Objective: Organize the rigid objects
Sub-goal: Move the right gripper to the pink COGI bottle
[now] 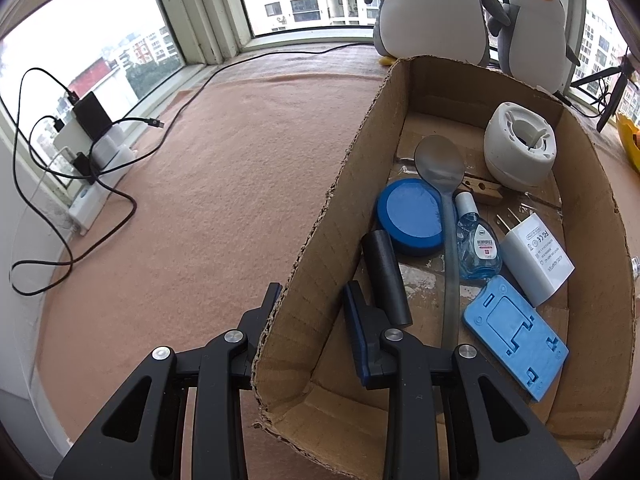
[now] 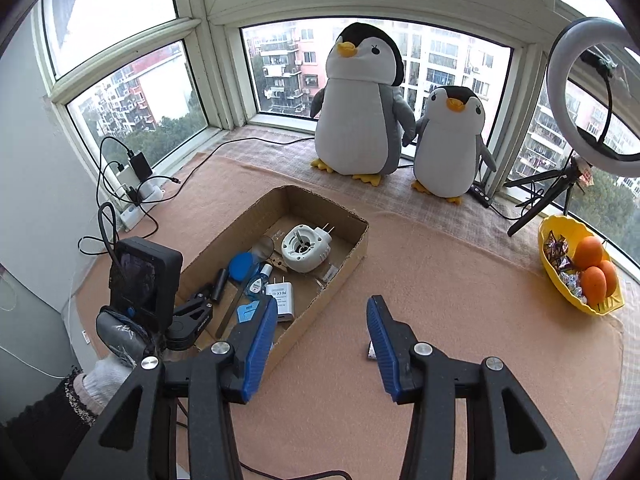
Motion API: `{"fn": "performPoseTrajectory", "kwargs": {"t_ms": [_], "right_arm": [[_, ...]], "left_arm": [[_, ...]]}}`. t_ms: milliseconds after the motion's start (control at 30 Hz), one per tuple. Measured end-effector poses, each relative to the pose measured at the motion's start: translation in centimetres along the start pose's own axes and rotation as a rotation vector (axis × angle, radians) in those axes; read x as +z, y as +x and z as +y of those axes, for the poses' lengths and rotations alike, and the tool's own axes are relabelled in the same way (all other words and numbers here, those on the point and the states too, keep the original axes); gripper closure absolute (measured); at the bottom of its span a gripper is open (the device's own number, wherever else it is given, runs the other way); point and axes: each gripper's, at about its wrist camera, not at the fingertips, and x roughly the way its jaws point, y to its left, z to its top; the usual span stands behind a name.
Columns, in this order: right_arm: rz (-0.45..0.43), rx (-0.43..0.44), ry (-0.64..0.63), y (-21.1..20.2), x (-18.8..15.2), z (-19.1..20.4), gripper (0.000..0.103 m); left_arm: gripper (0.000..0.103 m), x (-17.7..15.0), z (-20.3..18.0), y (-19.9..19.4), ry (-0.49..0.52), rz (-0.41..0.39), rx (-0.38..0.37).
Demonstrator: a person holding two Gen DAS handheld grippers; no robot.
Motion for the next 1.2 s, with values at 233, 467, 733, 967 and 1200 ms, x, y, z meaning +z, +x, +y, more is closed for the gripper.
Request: {"fn": "performPoseTrajectory", "kwargs": {"t_ms": [233, 467, 733, 967, 1200], "right_arm": [[-0.043, -0.058, 0.058, -5.3, -2.0, -1.2, 0.058], [-0.020, -0.080, 0.141, -5.2, -6.0, -4.1, 0.057], [0.058, -0.090, 0.312, 0.0, -9.8, -9.5, 0.057], [0.145, -0.075, 0.434, 5.6, -10.5, -12.7, 0.057], [0.233, -0.019, 0.554, 9.9, -10.7, -14.5, 0.057]], "left_arm": [[0.075, 0.2, 0.4, 0.2, -0.001, 0.009, -0.020], [0.075, 0.0, 0.3, 0.2, 0.001, 0.001, -0.016], [0.075, -0.1, -0.2, 0.0, 0.012, -0.008, 0.009], [0.075, -0.2, -0.2, -0.1, 0.001, -0.009, 0.012], [0.075, -0.1, -0.2, -0.1, 0.000, -0.010, 0.015]]}}
